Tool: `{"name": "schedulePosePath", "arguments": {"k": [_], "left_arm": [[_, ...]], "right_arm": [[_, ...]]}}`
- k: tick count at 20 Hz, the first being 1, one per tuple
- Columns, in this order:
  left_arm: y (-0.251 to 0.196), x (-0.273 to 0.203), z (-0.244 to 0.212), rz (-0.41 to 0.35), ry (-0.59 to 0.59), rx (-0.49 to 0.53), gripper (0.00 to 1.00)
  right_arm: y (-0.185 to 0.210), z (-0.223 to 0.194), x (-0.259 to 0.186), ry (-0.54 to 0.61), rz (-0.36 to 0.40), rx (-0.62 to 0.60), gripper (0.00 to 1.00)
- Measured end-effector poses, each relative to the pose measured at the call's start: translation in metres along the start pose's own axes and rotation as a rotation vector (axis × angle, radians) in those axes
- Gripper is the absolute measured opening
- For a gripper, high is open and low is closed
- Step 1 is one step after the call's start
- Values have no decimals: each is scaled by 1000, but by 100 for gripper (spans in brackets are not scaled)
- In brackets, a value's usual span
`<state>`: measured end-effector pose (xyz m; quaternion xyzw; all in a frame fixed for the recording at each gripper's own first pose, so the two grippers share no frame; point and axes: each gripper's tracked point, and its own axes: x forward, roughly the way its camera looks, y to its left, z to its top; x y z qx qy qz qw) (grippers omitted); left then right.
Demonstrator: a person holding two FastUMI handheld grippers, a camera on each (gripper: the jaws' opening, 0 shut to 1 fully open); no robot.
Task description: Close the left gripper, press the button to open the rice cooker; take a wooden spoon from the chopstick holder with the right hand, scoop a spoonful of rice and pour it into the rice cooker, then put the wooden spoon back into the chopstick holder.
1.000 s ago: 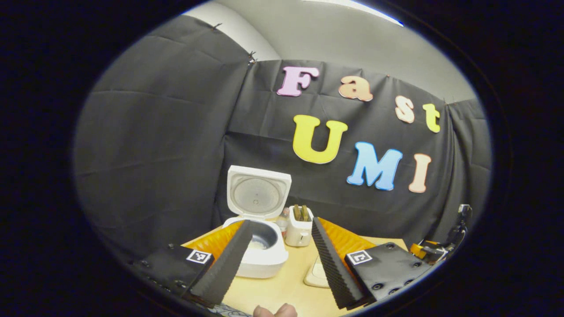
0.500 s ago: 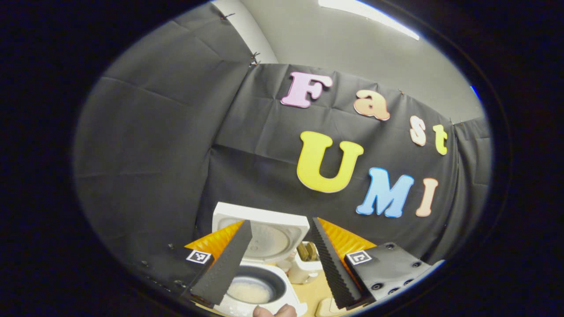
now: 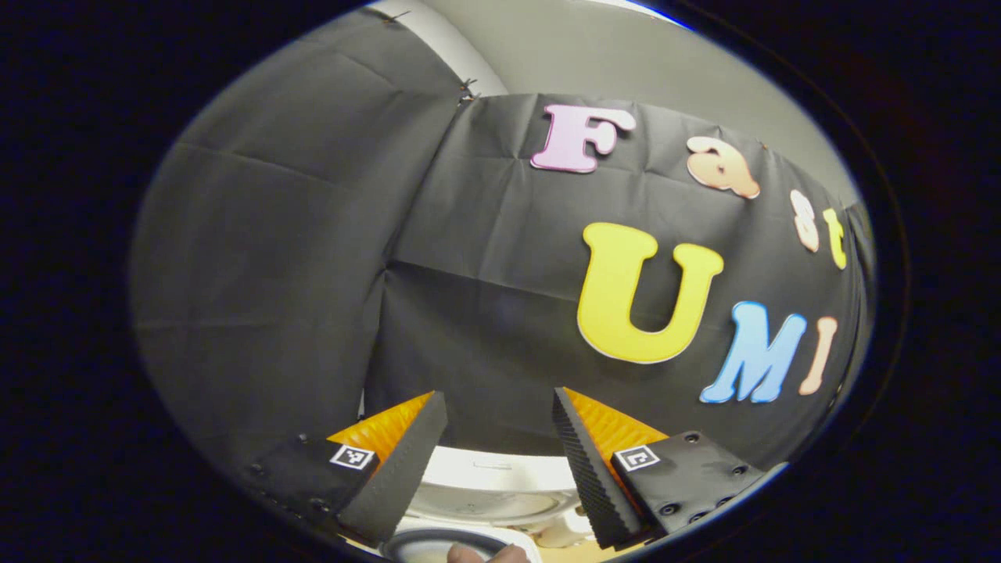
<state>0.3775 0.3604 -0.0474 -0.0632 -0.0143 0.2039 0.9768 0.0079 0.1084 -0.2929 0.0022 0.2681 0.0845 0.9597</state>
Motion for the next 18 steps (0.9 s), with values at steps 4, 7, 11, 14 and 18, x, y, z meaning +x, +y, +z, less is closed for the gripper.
{"name": "schedulePosePath", "arguments": {"k": [4,7,11,14,18], "left_arm": [[4,22,-39,79,104,49,96],[7,29,-43,100,71,169,90],[4,23,-45,87,70,184,93],[5,11,-50,75,101,191,90],[4,-14,-60,71,118,198,93]], "right_arm": [[-2,-15,-10,27,-10,7,92],[0,-20,-11,45,-4,30,93],[13,-18,-7,47,20,27,93],[26,-17,-3,49,48,4,93],[42,-18,-1,62,79,-9,93]]}}
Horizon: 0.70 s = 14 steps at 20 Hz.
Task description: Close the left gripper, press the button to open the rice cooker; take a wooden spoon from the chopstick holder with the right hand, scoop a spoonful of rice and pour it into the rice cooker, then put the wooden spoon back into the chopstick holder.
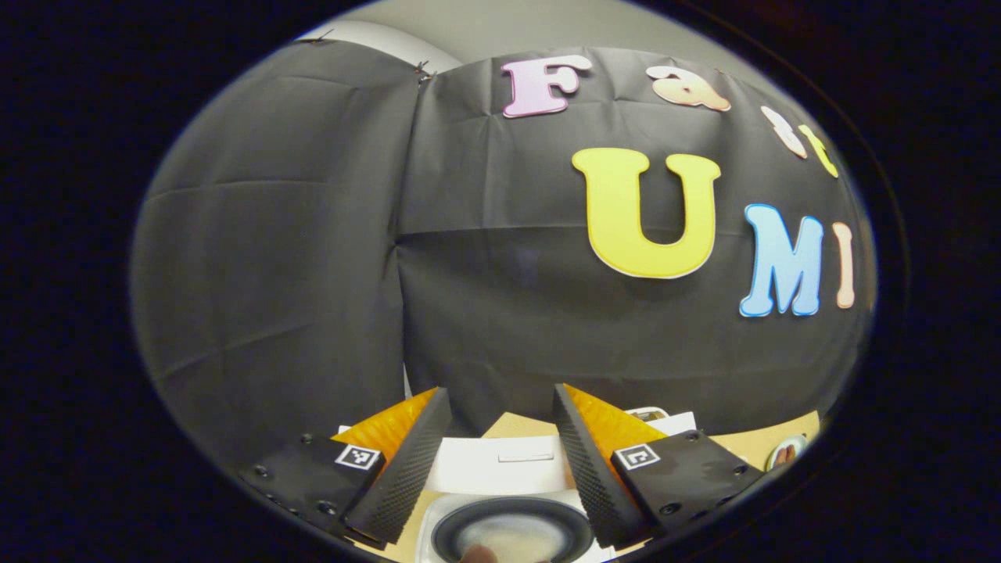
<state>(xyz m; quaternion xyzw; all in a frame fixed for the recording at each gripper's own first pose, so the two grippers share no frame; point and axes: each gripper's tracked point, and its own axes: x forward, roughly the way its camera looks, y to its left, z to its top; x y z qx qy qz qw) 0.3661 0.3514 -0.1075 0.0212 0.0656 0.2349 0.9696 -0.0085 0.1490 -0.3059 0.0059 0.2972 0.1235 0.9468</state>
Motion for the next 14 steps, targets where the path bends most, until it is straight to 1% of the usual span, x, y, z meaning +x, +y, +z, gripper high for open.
{"name": "schedulePosePath", "arguments": {"k": [2,3,5,6,7,8,11,13,14], "left_arm": [[-2,-26,-17,-6,-13,10,93],[-3,-38,-24,-11,-22,15,90],[-2,-54,-41,-21,-24,14,90],[-4,-63,-52,-30,-13,14,93],[-4,-73,-64,-37,4,6,93],[-6,-80,-78,-42,23,1,90],[-10,-98,-117,-52,69,10,91],[-18,-103,-154,-69,153,8,91],[-18,-104,-170,-68,184,15,94]], "right_arm": [[4,-2,2,5,5,-19,93],[5,-4,2,10,10,-24,93],[7,-6,3,18,13,-17,93],[8,-9,4,22,16,-8,93],[8,-9,4,22,14,-4,93],[7,-10,4,24,11,-4,93],[7,-15,6,37,15,10,93],[9,-17,6,43,20,17,93],[10,-18,6,45,21,15,93]]}}
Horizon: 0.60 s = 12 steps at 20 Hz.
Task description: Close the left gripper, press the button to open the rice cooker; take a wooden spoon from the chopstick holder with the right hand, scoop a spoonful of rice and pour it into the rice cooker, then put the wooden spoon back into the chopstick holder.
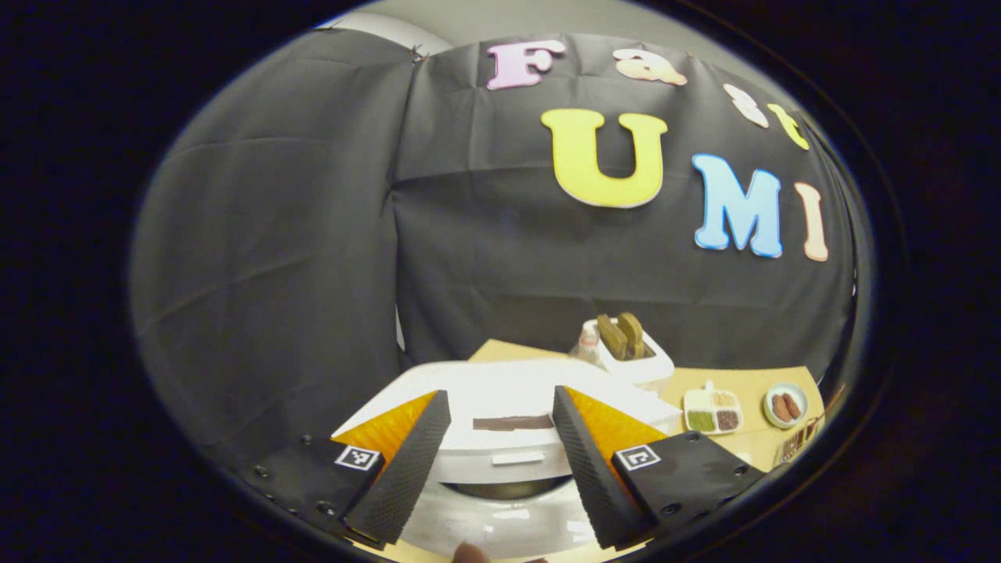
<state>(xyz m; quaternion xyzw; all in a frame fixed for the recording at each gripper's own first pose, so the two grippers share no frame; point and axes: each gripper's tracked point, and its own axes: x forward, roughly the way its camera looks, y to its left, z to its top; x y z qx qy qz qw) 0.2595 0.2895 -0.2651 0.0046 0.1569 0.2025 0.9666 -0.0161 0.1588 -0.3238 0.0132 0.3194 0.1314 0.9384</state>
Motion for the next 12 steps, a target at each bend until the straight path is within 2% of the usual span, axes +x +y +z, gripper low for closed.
{"name": "schedulePosePath", "arguments": {"k": [5,6,8,12], "left_arm": [[-8,17,-59,8,88,6,94],[-6,12,-51,3,13,14,95],[-6,9,-60,-5,12,31,92],[-8,7,-60,-35,27,39,93]], "right_arm": [[1,-8,2,18,3,3,93],[0,-9,1,21,3,11,93],[-3,-10,1,22,-1,23,93],[-10,-9,-3,18,-11,51,93]]}}
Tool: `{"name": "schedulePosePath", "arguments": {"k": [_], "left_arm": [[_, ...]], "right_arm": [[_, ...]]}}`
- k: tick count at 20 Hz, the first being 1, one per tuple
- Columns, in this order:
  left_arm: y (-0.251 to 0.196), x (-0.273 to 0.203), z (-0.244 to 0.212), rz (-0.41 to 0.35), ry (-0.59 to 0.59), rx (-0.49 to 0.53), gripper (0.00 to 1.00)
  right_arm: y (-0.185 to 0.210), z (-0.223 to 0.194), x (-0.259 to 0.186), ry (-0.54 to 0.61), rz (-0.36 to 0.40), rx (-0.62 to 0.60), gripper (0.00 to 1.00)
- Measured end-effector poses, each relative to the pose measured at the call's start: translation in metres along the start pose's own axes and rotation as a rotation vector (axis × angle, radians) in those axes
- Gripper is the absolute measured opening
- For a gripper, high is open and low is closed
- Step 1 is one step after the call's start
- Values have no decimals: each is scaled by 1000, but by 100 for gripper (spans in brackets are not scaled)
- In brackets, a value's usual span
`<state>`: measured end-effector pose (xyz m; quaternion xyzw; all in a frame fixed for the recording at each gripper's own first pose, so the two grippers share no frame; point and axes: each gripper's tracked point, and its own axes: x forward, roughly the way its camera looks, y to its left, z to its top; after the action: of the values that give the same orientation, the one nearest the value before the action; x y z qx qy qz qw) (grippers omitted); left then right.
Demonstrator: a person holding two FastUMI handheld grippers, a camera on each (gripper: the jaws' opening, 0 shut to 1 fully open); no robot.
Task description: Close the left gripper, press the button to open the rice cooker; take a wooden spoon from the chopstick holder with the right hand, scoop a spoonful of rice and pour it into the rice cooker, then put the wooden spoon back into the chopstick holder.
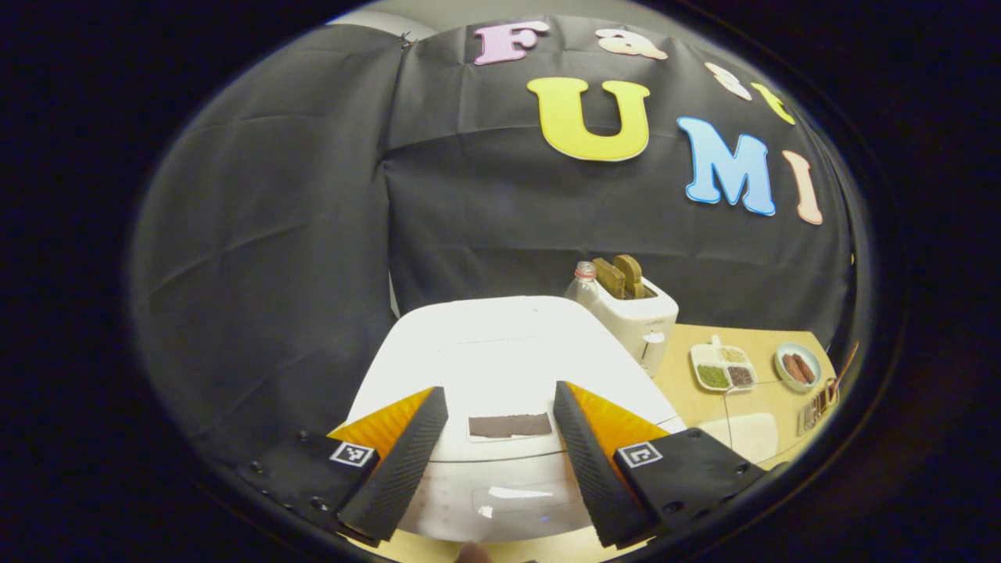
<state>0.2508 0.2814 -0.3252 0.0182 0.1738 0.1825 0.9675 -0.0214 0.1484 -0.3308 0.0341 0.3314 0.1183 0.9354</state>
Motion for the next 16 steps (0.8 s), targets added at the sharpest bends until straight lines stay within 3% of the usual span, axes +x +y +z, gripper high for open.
{"name": "schedulePosePath", "arguments": {"k": [1,4,10,16], "left_arm": [[-2,-2,-1,-16,19,-4,100],[-5,-11,-1,-51,48,-29,97],[-15,-46,28,-77,-10,-22,99],[-34,-109,53,-119,-37,-65,96]], "right_arm": [[-2,1,-1,-4,-1,6,93],[-4,4,-2,-13,-4,14,93],[-14,12,-11,-44,-12,22,93],[-41,31,-28,-108,-16,36,93]]}}
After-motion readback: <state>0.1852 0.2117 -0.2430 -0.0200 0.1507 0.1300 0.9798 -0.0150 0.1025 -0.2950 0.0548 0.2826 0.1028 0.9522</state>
